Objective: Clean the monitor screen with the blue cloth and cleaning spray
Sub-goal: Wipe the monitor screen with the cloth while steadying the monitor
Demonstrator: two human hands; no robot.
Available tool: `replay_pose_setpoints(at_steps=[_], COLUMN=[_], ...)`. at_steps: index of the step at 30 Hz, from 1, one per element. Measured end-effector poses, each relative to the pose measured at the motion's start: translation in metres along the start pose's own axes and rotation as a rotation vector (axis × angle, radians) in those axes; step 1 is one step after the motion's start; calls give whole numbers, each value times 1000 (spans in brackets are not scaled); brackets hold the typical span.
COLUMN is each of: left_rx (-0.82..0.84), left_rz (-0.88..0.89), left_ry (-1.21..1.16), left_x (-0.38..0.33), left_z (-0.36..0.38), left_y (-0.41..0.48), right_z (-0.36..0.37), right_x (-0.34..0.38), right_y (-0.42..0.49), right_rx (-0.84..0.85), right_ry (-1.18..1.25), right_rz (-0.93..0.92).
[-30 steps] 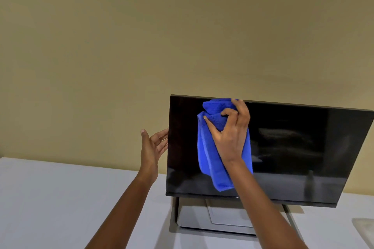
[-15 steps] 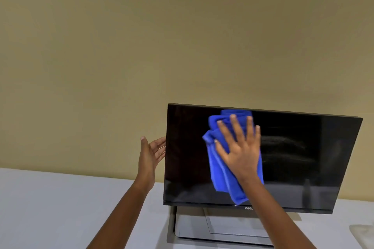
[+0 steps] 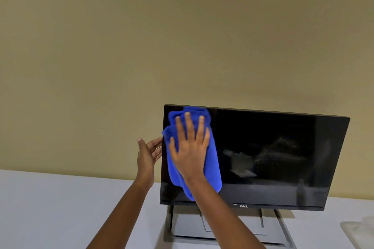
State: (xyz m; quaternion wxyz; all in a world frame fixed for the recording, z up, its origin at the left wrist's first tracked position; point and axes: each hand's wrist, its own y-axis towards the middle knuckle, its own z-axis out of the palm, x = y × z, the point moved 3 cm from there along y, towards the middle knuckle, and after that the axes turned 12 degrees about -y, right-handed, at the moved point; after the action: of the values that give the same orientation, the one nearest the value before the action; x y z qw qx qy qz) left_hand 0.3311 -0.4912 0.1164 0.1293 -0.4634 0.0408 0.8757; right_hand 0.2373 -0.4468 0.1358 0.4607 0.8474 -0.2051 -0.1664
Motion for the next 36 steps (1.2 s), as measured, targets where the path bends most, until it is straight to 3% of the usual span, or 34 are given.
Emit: replay_pose_setpoints(at_steps=[6, 8, 11, 13, 15, 19, 21, 23, 27, 31, 33, 36], left_rx=[30, 45, 38, 35, 35, 46, 58, 25, -40, 189, 283, 387], left_rz=[-36, -40, -30, -27, -26, 32, 71, 136, 515, 878, 978, 1041], left_ry=[31, 42, 57, 60, 64, 155, 190, 252, 555, 906, 1027, 1215], left_x=[-5, -6, -7, -8, -9, -11, -10, -10, -33, -45, -43, -33], left_z=[1, 2, 1, 1, 1, 4, 5, 7, 28, 70, 95, 127], left_y=[0, 1, -2, -4, -5, -7, -7, -7, -18, -24, -26, -30], right_z=[15, 12, -5, -8, -1, 15, 16, 15, 6, -11, -11, -2], right_x=[-43, -67, -67, -46, -25, -19, -40, -65, -125, -149, -126, -92], right_y=[6, 24, 44, 38, 19, -43, -58, -57, -24, 12, 16, 3], right_rx=[-167, -188, -166, -137, -123, -76, -51, -89, -134, -110, -138, -143], right_ry=[-188, -207, -110, -74, -75, -229, -268, -283, -207, -39, 3, 26], right_rz=[-639, -571, -189, -144, -268, -790, -892, -828, -390, 162, 144, -208])
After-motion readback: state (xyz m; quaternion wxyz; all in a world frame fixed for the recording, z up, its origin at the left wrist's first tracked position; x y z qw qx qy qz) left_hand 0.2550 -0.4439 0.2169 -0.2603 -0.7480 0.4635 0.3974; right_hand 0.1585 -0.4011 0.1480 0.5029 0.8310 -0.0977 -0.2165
